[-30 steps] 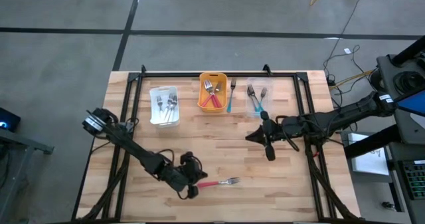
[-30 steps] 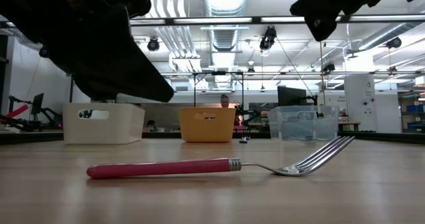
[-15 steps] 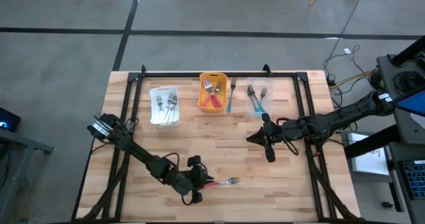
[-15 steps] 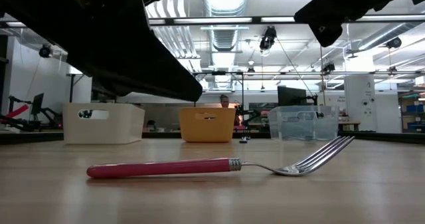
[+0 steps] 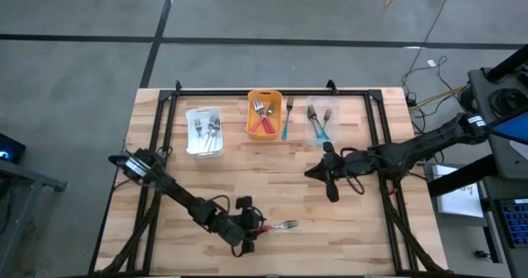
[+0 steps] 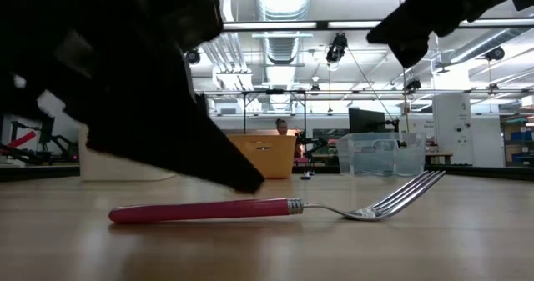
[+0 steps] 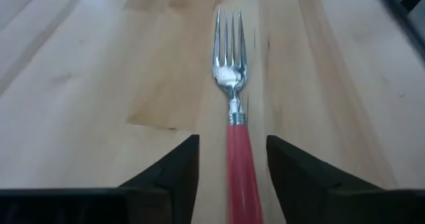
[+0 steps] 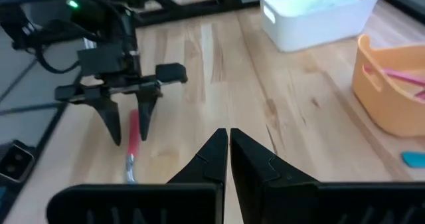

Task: Sort silverware by color (type)
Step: Put the pink fork into the yellow bin

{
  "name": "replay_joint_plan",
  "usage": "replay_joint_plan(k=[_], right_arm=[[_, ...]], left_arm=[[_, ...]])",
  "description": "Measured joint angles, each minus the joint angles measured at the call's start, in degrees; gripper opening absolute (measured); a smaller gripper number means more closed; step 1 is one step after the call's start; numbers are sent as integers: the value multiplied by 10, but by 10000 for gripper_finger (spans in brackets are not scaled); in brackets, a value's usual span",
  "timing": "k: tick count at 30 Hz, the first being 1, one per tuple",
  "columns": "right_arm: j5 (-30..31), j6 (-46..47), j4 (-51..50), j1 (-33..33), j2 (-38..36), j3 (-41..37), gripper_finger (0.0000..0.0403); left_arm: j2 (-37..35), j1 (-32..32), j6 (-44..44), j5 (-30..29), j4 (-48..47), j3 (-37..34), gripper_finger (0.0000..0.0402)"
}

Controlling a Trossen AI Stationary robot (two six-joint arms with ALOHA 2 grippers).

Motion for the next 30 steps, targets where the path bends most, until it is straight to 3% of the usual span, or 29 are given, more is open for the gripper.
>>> replay_joint_plan(k=[8, 17, 27, 30], right_arm=[[0, 6, 5, 0, 65, 0, 11], [0, 11, 6, 0, 109, -1, 11], [0, 11, 6, 0, 119, -1, 11], [0, 11, 6, 0, 117, -1, 11]], left_arm=[[59, 0, -3, -1, 2, 44, 154], [66, -1, -54, -18, 5, 47, 146], [65, 0, -89, -22, -12, 43, 33], [65, 0, -90, -25, -14, 42, 32]])
